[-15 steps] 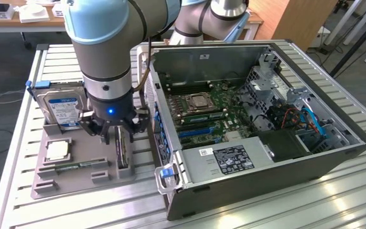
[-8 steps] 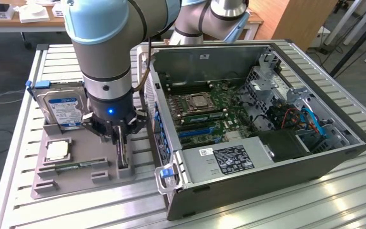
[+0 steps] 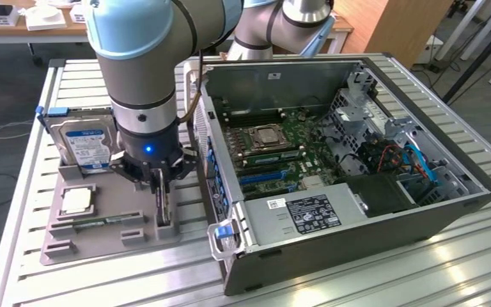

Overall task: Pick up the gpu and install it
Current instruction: 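Pick up the gpu and move the gpu toward the slot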

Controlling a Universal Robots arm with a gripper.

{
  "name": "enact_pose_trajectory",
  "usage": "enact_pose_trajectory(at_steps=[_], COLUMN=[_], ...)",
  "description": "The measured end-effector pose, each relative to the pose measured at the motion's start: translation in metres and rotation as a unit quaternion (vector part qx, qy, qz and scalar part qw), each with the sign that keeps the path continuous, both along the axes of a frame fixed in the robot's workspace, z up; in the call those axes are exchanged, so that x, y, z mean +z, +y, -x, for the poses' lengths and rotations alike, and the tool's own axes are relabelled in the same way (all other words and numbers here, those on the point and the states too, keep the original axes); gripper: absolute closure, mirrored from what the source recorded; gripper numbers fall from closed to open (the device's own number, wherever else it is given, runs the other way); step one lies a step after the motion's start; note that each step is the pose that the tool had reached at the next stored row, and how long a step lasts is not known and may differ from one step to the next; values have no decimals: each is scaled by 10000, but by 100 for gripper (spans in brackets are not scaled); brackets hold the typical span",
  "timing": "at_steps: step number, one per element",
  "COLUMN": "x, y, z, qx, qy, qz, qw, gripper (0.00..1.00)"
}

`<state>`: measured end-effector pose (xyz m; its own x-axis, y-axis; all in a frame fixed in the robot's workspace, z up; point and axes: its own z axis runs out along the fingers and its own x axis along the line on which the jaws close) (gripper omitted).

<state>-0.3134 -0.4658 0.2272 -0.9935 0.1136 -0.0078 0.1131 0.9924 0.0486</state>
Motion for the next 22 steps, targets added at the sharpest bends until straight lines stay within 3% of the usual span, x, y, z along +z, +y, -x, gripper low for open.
enact_pose_trajectory(at_steps=[3, 13, 22], x=[92, 442, 843], y=[0, 0, -3], z=[0, 0, 0], qx=[0, 22, 68], qy=[1, 0, 1], qz=[-3, -69, -98], qw=[10000, 10000, 9999], gripper=[73, 73, 73])
